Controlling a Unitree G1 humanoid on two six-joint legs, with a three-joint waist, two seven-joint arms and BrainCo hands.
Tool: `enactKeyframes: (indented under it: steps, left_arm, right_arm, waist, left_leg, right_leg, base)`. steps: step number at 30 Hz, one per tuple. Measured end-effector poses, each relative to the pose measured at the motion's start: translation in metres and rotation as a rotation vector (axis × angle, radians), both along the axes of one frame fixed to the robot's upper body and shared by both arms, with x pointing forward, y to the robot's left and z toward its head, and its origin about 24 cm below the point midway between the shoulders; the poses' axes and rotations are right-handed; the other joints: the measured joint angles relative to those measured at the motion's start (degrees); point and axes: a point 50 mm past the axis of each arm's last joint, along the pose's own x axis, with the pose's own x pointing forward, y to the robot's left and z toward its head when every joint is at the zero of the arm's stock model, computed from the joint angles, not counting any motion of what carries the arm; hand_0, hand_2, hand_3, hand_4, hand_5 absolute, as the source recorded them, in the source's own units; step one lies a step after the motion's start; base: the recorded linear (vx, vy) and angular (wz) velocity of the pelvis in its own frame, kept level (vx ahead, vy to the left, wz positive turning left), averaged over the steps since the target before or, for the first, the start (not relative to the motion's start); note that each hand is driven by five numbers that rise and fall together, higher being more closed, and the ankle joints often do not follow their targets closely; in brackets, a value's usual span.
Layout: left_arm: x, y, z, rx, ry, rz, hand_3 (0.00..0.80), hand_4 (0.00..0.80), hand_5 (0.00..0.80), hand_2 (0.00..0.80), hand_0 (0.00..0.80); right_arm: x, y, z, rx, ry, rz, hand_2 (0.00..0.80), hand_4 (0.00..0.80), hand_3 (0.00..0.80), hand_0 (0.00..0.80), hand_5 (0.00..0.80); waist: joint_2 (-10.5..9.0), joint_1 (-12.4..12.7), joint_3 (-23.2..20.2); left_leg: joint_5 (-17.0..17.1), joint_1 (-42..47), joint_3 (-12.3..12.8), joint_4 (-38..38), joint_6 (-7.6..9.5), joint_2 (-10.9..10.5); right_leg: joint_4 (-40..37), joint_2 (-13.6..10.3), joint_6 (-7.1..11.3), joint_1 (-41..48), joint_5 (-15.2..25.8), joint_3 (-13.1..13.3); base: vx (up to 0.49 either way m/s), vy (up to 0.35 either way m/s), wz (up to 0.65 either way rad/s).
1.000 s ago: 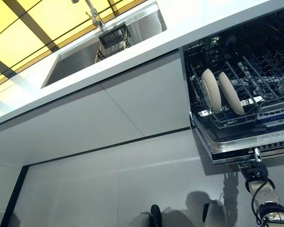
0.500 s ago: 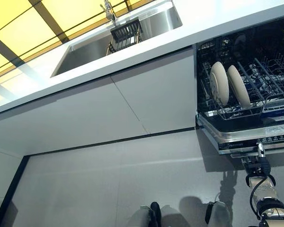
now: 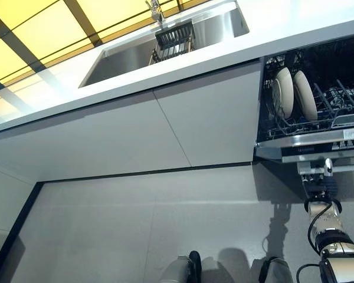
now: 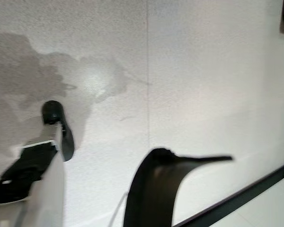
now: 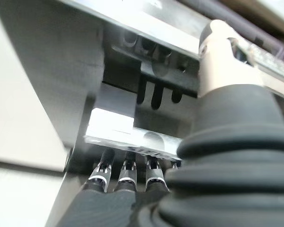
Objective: Take plates into dishwasher
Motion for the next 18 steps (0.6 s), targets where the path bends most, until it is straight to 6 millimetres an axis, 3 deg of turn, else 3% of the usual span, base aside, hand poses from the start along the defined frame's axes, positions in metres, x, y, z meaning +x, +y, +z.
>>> enactKeyframes:
  steps: [10, 15, 18]
  left_arm:
    - [0.005, 0.008, 0.004, 0.031, -0.014, -0.021, 0.000, 0.000, 0.000, 0.000, 0.000]
    - [0.017, 0.007, 0.008, 0.033, -0.046, -0.029, 0.000, 0.000, 0.000, 0.000, 0.000]
    - [0.020, 0.008, 0.009, 0.037, -0.054, -0.030, 0.000, 0.000, 0.000, 0.000, 0.000]
  right_arm:
    - [0.020, 0.015, 0.055, -0.062, -0.170, 0.074, 0.000, 0.000, 0.000, 0.000, 0.000]
    - [0.023, 0.021, 0.069, -0.152, -0.182, 0.109, 0.000, 0.000, 0.000, 0.000, 0.000]
    - [0.026, 0.025, 0.066, -0.177, -0.138, 0.150, 0.000, 0.000, 0.000, 0.000, 0.000]
  waist:
    - [-0.61, 2.1, 0.4]
    - [-1.00, 2.7, 0.7]
    - [-2.18, 2.9, 0.7]
  left_leg:
    - [-0.9, 2.6, -0.7, 0.1, 0.14, -0.4]
    - [-1.0, 4.6, -0.7, -0.6, 0.21, 0.1]
    - [-1.0, 6.9, -0.7, -2.2, 0.26, 0.6]
  right_leg:
    - [-0.6, -0.1, 0.46, 4.2, -0.2, -0.7]
    - [-2.0, 0.2, 0.58, 7.0, -0.3, -1.8]
    - [-4.1, 1.1, 0.99, 9.7, -0.3, -2.1]
  base:
    - [0.002, -0.024, 0.12]
    - [0.001, -0.044, 0.04]
    - [0.033, -0.050, -0.05]
